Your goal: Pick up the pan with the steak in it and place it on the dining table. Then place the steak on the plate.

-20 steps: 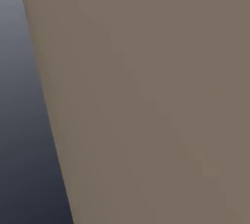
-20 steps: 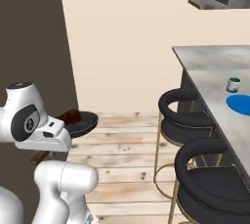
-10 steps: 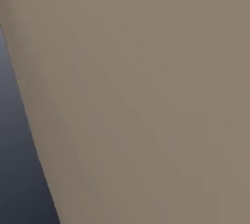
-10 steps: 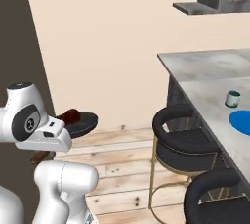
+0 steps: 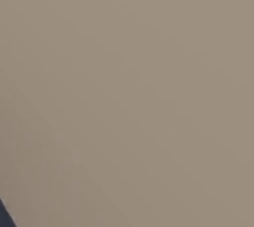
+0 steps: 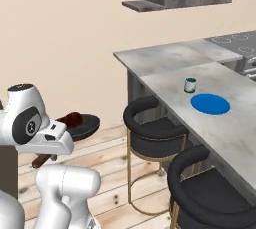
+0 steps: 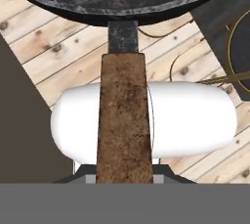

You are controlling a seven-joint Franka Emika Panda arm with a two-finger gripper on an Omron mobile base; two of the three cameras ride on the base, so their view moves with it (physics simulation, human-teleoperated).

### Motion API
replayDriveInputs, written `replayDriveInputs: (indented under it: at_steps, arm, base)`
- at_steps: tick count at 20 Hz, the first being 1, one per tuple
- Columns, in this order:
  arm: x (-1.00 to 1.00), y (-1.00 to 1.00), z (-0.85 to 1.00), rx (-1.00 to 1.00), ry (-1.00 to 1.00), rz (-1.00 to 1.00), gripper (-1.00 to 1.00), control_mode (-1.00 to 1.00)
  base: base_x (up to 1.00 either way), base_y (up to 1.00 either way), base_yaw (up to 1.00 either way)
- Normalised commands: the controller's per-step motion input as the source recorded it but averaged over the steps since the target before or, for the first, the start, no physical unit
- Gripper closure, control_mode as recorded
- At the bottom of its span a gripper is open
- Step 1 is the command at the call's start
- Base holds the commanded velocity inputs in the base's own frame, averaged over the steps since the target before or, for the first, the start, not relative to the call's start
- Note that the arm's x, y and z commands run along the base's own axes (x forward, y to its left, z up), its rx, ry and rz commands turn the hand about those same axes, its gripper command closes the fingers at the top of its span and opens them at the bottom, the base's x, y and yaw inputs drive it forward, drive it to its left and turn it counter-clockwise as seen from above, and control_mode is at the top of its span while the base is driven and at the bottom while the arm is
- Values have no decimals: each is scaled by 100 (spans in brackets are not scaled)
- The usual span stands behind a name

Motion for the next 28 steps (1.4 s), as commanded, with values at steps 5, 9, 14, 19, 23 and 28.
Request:
replayDriveInputs:
  at_steps: [5, 9, 14, 19, 23, 28]
  arm:
    - [0, 0, 0, 0, 0, 0, 100, 100]
    - [0, 0, 0, 0, 0, 0, 100, 100]
    - [0, 0, 0, 0, 0, 0, 100, 100]
    - [0, 0, 0, 0, 0, 0, 100, 100]
    - [0, 0, 0, 0, 0, 0, 100, 100]
    - [0, 0, 0, 0, 0, 0, 100, 100]
  base:
    - [5, 2, -47]
    - [5, 2, -47]
    - [5, 2, -47]
    - [8, 2, -46]
    - [8, 3, -45]
    - [8, 4, -45]
